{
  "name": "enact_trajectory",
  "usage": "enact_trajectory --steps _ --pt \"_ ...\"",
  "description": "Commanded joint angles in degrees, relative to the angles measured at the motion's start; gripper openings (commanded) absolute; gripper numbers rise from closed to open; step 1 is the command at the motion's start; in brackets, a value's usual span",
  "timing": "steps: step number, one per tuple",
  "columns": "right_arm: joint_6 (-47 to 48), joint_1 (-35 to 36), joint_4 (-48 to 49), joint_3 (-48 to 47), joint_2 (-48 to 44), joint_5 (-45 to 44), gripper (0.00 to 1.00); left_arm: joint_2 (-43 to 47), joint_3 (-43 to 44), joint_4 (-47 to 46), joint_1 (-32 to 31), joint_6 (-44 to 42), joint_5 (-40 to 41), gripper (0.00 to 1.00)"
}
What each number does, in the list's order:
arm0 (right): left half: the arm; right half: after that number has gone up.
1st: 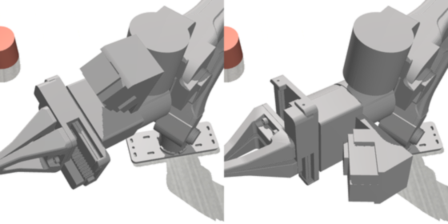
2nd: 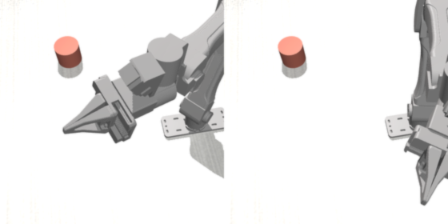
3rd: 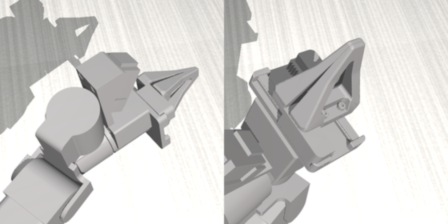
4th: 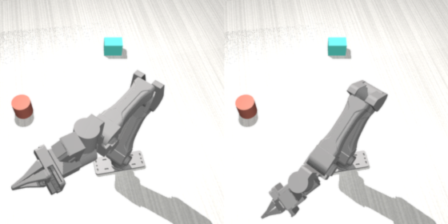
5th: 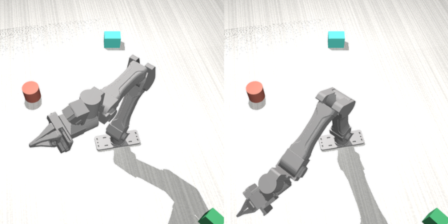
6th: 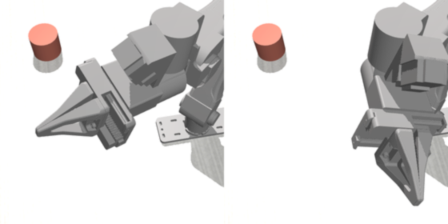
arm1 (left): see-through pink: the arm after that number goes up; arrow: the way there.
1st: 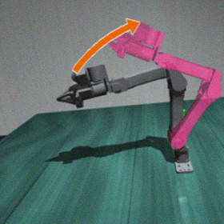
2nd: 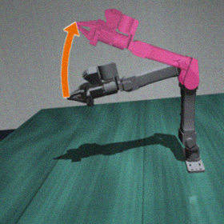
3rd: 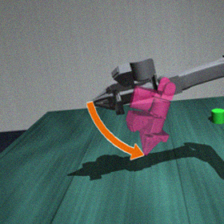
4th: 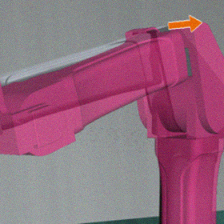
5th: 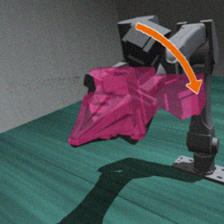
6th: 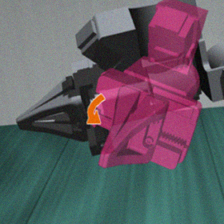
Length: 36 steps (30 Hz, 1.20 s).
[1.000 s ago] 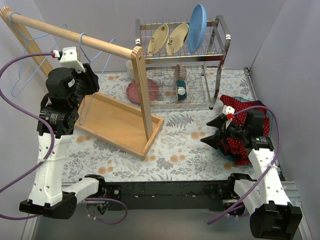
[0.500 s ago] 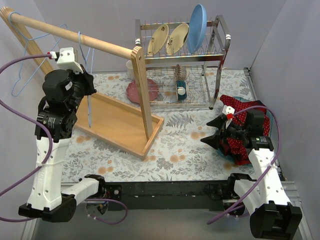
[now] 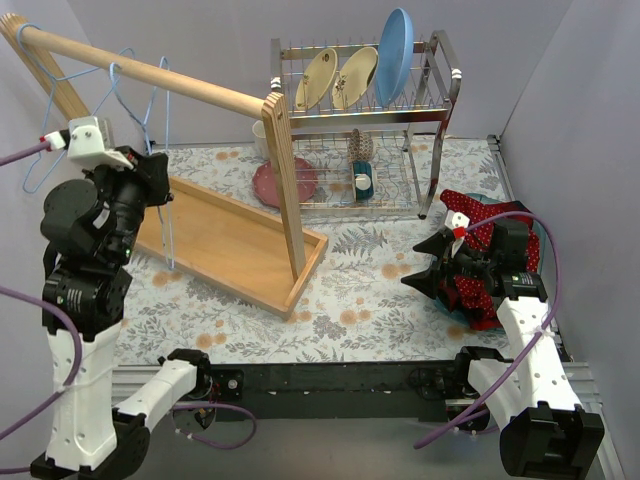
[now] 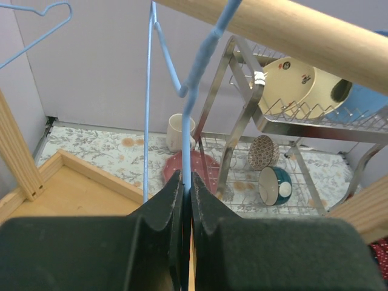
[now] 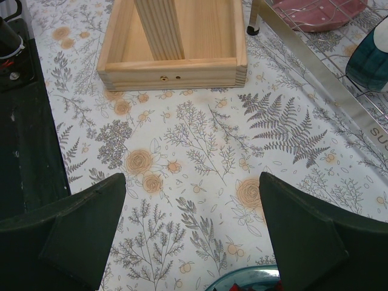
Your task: Place the skirt on the hanger
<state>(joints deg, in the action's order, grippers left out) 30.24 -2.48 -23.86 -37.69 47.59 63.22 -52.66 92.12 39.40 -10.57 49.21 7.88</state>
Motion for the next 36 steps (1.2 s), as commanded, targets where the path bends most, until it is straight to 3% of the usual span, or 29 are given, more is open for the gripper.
enact_trajectory --steps 1,10,15,18,26,32,36 --pt "0.4 0.3 0.4 -1.2 -0.2 1.3 0.99 5.4 -1.2 -0.3 0.3 3.5 -1.8 0.0" --pt "0.5 0.3 0.5 -1.2 -0.5 0.9 0.99 18.2 -7.0 5.1 0.3 10.3 -7.8 0.0" --pt "0.4 0.3 0.7 -1.1 -0.1 0.7 0.99 21.8 -2.7 13.2 -0.1 11.2 -6.5 0.0" --pt "0.4 0.3 0.7 -1.0 -0.2 0.3 0.99 24.4 -0.9 13.0 -0.1 10.5 -11.0 0.0" --pt "1.2 0.1 0.3 -1.1 -0.9 -0.5 0.99 23.8 4.4 -1.8 -0.2 14.4 -26.8 0.0" --pt "2.2 0.0 -1.3 -2.7 -2.2 -3.1 0.99 16.7 5.8 -16.6 -0.1 21.4 -36.6 0.0" --pt "2.7 -0.2 -8.6 -9.8 -0.9 -10.1 0.99 10.1 4.8 -25.8 0.0 26.6 -42.4 0.0"
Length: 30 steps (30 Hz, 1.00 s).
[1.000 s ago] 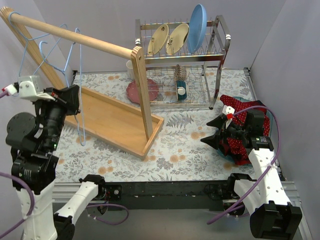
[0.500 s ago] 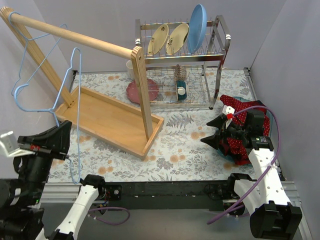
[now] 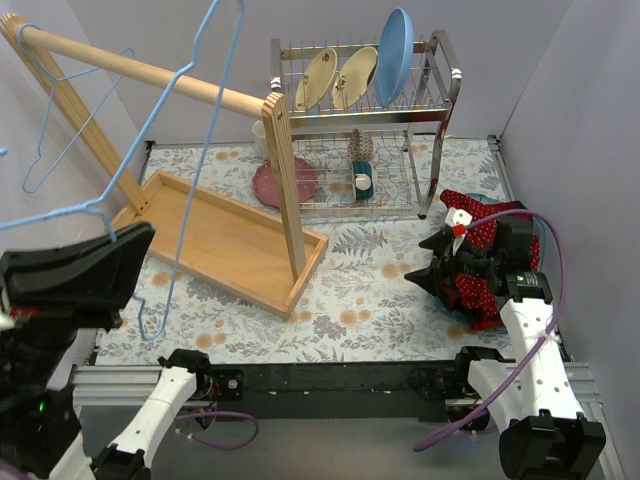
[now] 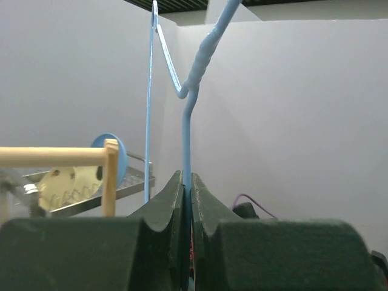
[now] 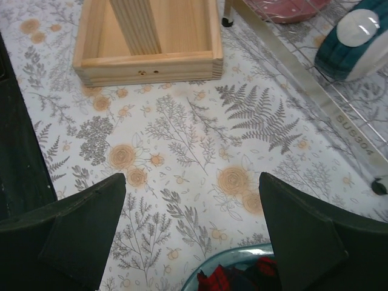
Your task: Place the skirt on the hanger
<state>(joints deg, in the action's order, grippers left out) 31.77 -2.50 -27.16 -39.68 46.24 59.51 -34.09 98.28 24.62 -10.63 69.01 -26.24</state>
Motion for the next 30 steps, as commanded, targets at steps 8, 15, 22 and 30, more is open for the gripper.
enact_trajectory --steps 8,15,22,30 --pt "0.0 -10.9 -15.7 -20.6 12.9 -13.8 0.89 -23.0 2.6 -18.4 0.4 9.9 -19.1 0.0" --pt "6.8 -15.7 -20.7 -23.3 22.6 -18.5 0.77 -24.2 3.8 -17.8 0.4 8.2 -22.1 0.0" --pt "6.3 -14.9 -18.0 -21.6 27.1 -22.0 0.78 -19.6 0.1 -16.7 0.4 6.5 -21.7 0.0" --pt "2.8 -13.8 -10.6 -26.7 31.5 -30.9 0.79 -16.9 -2.1 -14.6 -0.2 4.6 -20.6 0.0"
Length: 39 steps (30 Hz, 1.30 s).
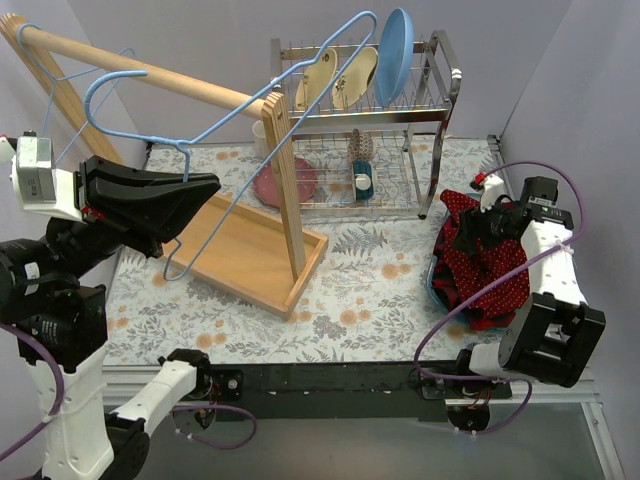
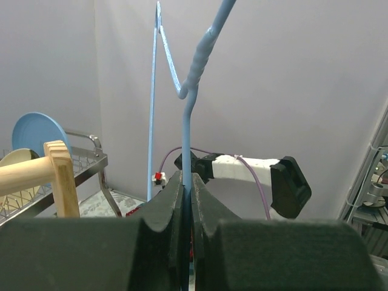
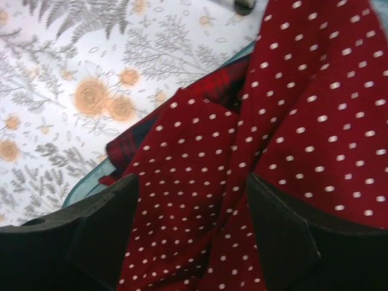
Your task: Place the skirt on the hanger
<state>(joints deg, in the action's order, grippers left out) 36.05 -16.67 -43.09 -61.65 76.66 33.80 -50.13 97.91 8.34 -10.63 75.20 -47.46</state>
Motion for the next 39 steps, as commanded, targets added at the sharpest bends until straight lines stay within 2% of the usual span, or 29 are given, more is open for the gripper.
enact_trajectory --steps 1,12,19,22,23,25,26,29,35,39 --pt "-1.3 0.4 5.3 -5.3 2.5 -6.0 0.79 -0.6 -2.0 1.8 -0.3 -1.8 0.6 0.0" --pt "-0.2 1.9 10.2 -5.1 7.4 -14.7 0.76 0.5 -3.4 3.4 -0.7 -3.6 1.5 0.0" --pt "-0.1 2.4 11.7 -5.3 7.6 -17.1 0.59 0.9 -4.0 3.5 -0.7 -3.7 1.5 0.0" --pt "0.2 2.8 11.0 -5.6 8.1 -17.2 0.5 0.9 -4.1 3.4 -0.6 -3.7 1.5 0.0" --pt "0.2 2.7 10.9 -5.8 8.3 -17.2 0.42 1.0 -4.0 3.4 -0.6 -3.8 1.5 0.0" --pt "0.3 2.7 10.0 -6.0 8.9 -16.8 0.33 1.0 -3.9 3.8 -0.8 -4.1 1.5 0.0" --pt "0.4 2.7 9.7 -6.3 8.9 -16.6 0.22 1.0 -3.8 3.8 -0.9 -4.1 1.8 0.0" --pt "0.4 2.8 9.0 -7.1 8.5 -15.4 0.02 1.3 -3.6 4.3 -1.1 -4.6 2.1 0.0" --pt "0.2 2.7 5.7 -12.2 3.4 -10.3 0.01 1.3 -3.4 4.8 -1.4 -5.1 2.3 0.0" --pt "-1.6 2.8 1.5 -20.5 -2.7 -5.5 0.01 0.6 -2.7 4.8 -1.5 -5.1 2.2 0.0"
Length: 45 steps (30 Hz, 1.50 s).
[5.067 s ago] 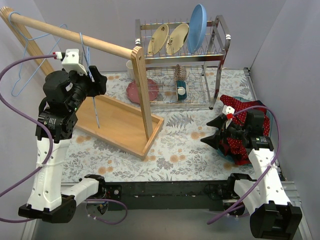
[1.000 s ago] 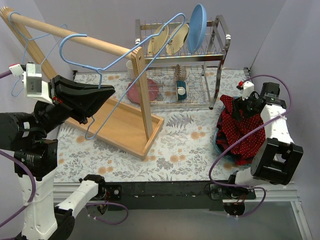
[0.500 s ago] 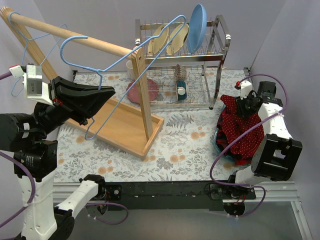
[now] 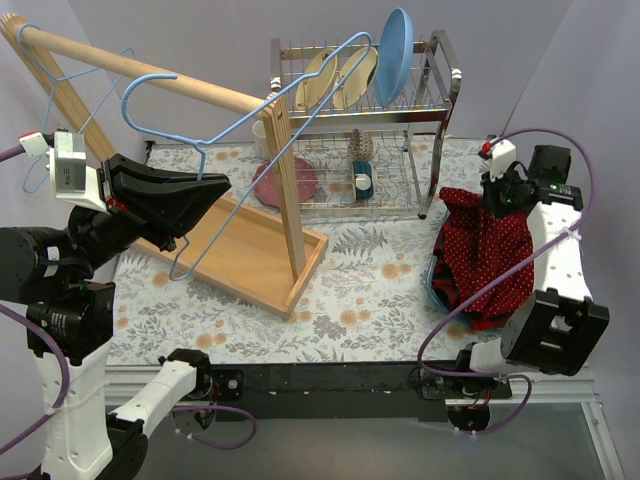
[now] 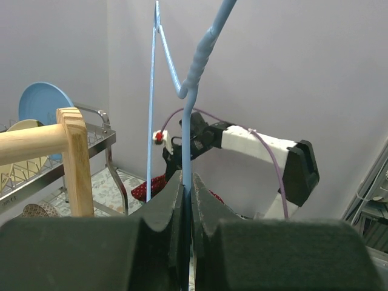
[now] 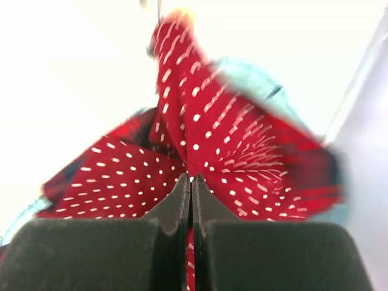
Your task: Place the skirt on the hanger
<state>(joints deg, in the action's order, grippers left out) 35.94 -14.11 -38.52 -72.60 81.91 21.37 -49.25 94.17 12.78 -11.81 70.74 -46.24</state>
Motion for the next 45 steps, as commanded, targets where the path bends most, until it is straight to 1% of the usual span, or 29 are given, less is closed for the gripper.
enact_trajectory --steps 1,7,12,16,17,18,19,20,21,22,23,24,26,27,28,29,30,33,34,37,40,41,42,43,44,45 --pt "-1.9 0.2 -3.9 -13.7 -8.7 9.2 0.01 -0.3 1.2 0.4 -0.3 -0.8 0.8 0.0" --pt "-4.6 0.5 -11.2 -28.9 -11.0 18.2 0.01 -0.6 1.5 0.3 -0.3 -0.8 0.7 0.0" --pt "-7.6 1.7 -14.2 -37.5 -10.3 24.9 0.01 -0.3 1.4 0.3 -0.4 -0.6 0.8 0.0" --pt "-13.2 4.3 -13.3 -45.6 -8.7 30.9 0.01 -0.2 1.3 0.3 -0.4 -0.5 0.9 0.0" --pt "-14.5 4.4 -11.0 -46.7 -8.5 32.8 0.01 -0.1 1.3 0.4 -0.5 -0.5 1.0 0.0" --pt "-18.2 4.4 -9.0 -47.5 -8.7 34.3 0.01 0.0 1.2 0.4 -0.4 -0.5 1.1 0.0" --pt "-20.2 4.4 -7.0 -47.5 -9.0 37.7 0.01 0.1 1.2 0.5 -0.4 -0.6 1.3 0.0" --pt "-22.5 4.4 -2.1 -47.5 -9.5 39.7 0.01 0.2 1.0 0.6 -0.5 -0.8 1.5 0.0" --pt "-28.0 4.5 0.8 -47.4 -9.5 41.5 0.01 0.4 1.0 0.8 -0.4 -0.8 1.9 0.0" --pt "-32.3 4.4 4.1 -47.1 -9.6 45.9 0.01 0.5 1.0 0.8 -0.5 -0.9 2.2 0.0" --pt "-35.8 4.4 8.6 -46.6 -9.7 48.2 0.01 0.6 1.0 1.0 -0.4 -1.1 2.4 0.0" --pt "-47.3 4.4 19.3 -45.7 -9.9 50.2 0.01 0.7 1.1 1.2 -0.4 -1.1 2.8 0.0" --pt "-60.2 4.4 35.4 -41.4 -10.4 54.9 0.01 1.1 1.1 1.6 -0.4 -1.4 3.4 0.0" --pt "-69.4 4.4 56.4 -39.8 -10.3 56.1 0.01 1.3 1.1 1.6 -0.4 -1.5 3.8 0.0" --pt "-85.6 4.4 66.5 -38.1 -9.8 57.3 0.01 1.7 1.2 1.8 -0.5 -1.7 4.6 0.0" --pt "-93.4 4.4 74.7 -38.2 -8.2 57.4 0.01 1.9 1.1 2.2 -0.5 -1.9 5.0 0.0" --pt "-97.2 4.4 80.8 -38.9 -7.7 57.1 0.01 2.1 1.3 2.3 -0.4 -2.1 5.5 0.0" --pt "-95.7 4.4 77.8 -41.0 -7.6 54.6 0.01 2.7 1.5 2.9 -0.4 -2.4 7.0 0.0" --pt "-96.2 4.4 78.9 -40.9 -7.6 54.2 0.01 2.8 1.5 2.8 -0.5 -2.4 7.3 0.0" --pt "-99.9 4.7 82.3 -36.3 -8.7 54.3 0.01 2.8 1.5 2.9 -0.4 -2.2 7.6 0.0" --pt "-99.7 6.9 83.1 -25.3 -11.6 54.7 0.01 2.9 1.2 2.5 -0.5 -1.8 7.4 0.0" --pt "-99.1 9.3 82.7 -21.7 -13.6 54.9 0.01 2.9 0.8 2.3 -0.5 -1.7 7.3 0.0" --pt "-97.0 10.8 81.9 -12.9 -14.7 55.1 0.01 3.1 0.7 2.3 -0.4 -1.6 7.1 0.0" --pt "-94.6 12.3 80.7 -9.0 -15.7 55.1 0.01 3.1 0.5 2.2 -0.5 -1.5 7.0 0.0" --pt "-91.6 15.9 77.9 -4.7 -17.7 54.9 0.01 3.3 0.1 2.1 -0.4 -1.4 7.0 0.0" --pt "-82.8 17.3 70.2 1.6 -18.6 54.5 0.01 3.5 0.0 2.0 -0.5 -1.2 6.7 0.0"
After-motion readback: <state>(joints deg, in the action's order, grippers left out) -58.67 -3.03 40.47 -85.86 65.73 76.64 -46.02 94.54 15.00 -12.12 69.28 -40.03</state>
